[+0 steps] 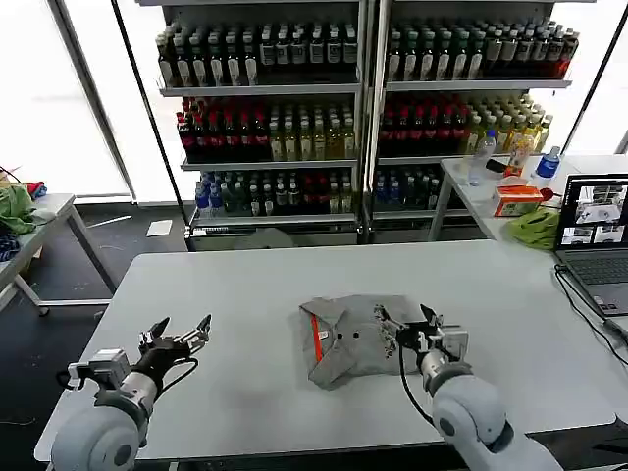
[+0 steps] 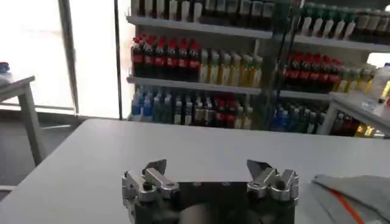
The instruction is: Fold and organize the clothes.
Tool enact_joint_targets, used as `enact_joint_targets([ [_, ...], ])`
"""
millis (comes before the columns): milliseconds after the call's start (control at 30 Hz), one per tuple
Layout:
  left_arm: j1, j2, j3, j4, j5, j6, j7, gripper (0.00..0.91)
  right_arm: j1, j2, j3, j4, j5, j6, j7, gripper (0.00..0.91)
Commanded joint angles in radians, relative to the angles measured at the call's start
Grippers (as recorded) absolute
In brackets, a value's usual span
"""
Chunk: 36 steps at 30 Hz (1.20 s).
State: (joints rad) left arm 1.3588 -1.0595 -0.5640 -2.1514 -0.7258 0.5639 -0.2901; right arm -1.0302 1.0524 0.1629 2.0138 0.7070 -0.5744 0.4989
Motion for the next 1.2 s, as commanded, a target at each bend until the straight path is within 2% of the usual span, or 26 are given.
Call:
enact_joint_targets([
  [33,0.014,-0.010,0.002,-0.002,0.002,0.001,0.001,0.907,0.220,0.087,-0.060,-0.242,-0.087,0.044,-0.080,0.907],
  [300,0.015,-0.006,0.002,-0.003,0.001,0.005,0.002,0.907,0.246,0.153,-0.122,-0.349,-0.081,-0.002,-0.059,0.907],
  [667,0.027,-0.006,-0.006,-0.008,0.000,0.004,0.004,0.907,0.254,0.206,-0.190,-0.424,-0.095,-0.005,-0.044,0.907],
  [1200,0.034,-0.009,-0.011,-0.018,-0.001,0.004,0.008,0.907,0.244,0.214,-0.169,-0.439,-0.100,-0.003,-0.053,0.907],
])
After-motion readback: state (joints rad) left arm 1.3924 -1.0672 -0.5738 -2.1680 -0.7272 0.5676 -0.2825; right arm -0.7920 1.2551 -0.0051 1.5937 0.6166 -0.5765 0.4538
